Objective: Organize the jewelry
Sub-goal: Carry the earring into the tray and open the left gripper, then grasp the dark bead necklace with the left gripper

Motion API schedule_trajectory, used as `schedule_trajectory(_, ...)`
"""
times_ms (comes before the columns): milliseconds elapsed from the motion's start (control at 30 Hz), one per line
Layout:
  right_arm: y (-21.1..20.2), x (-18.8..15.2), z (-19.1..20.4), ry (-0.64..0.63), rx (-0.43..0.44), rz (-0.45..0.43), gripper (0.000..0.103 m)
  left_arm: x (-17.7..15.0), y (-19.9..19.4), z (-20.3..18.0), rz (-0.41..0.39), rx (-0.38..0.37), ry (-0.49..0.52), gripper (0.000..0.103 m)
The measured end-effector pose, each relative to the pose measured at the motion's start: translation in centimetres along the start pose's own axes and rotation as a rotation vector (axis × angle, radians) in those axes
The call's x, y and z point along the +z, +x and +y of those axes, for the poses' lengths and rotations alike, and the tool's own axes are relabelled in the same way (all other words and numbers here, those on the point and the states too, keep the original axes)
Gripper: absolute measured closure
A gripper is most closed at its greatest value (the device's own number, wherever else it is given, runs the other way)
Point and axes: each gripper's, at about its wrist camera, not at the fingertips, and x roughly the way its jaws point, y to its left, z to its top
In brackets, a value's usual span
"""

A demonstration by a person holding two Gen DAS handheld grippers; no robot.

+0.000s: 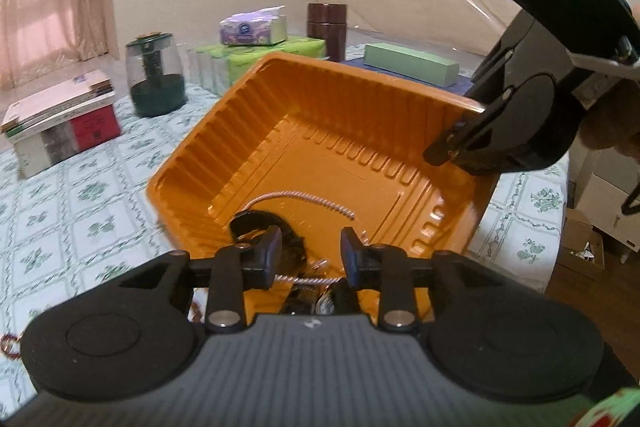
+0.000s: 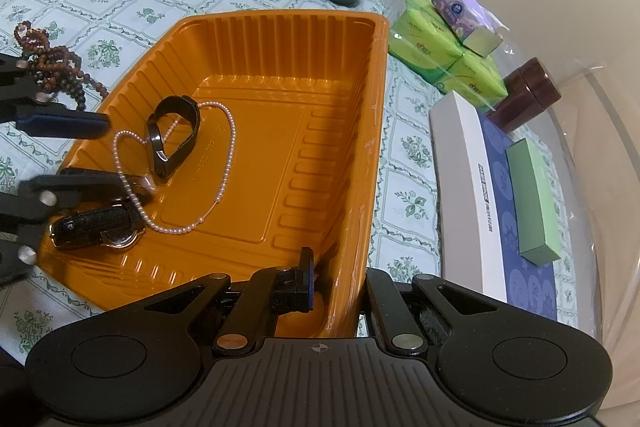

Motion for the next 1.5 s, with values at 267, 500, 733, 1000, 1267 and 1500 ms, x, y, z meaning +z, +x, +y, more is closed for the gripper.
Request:
schedule_trajectory(267, 0.0, 0.0, 0.0, 0.000, 0.000, -0.001, 0.097, -3.2, -4.2, 3.7, 0.016, 0.138, -0.070, 0.071)
schedule_trajectory(500, 0.0, 0.0, 0.0, -0.001, 0.000, 0.000, 0.097, -6.5, -7.6, 8.2, 0.058, 0.299, -0.128, 0.071)
schedule_trajectory(733, -0.1, 0.0, 0.0, -0.003, -0.003, 0.001, 0.097, -9.1, -8.4, 12.0, 0.109, 0.401, -0.165, 0.071)
schedule_trajectory(1000, -0.2, 0.1, 0.0, -0.005, -0.005, 0.004, 0.097, -8.8, -6.8, 14.4, 0.112, 0.398, -0.171, 0.071)
schedule_trajectory(1267, 0.0, 0.1, 0.0, -0.002, -0.004, 0.010, 0.097, -8.6, -4.2, 15.4, 0.161, 0.347, -0.129, 0.073)
schedule_trajectory(1500, 0.0, 0.1, 0.0, -0.002, -0.004, 0.012, 0.097, -8.3, -3.2, 15.4, 0.185, 0.310, -0.106, 0.093)
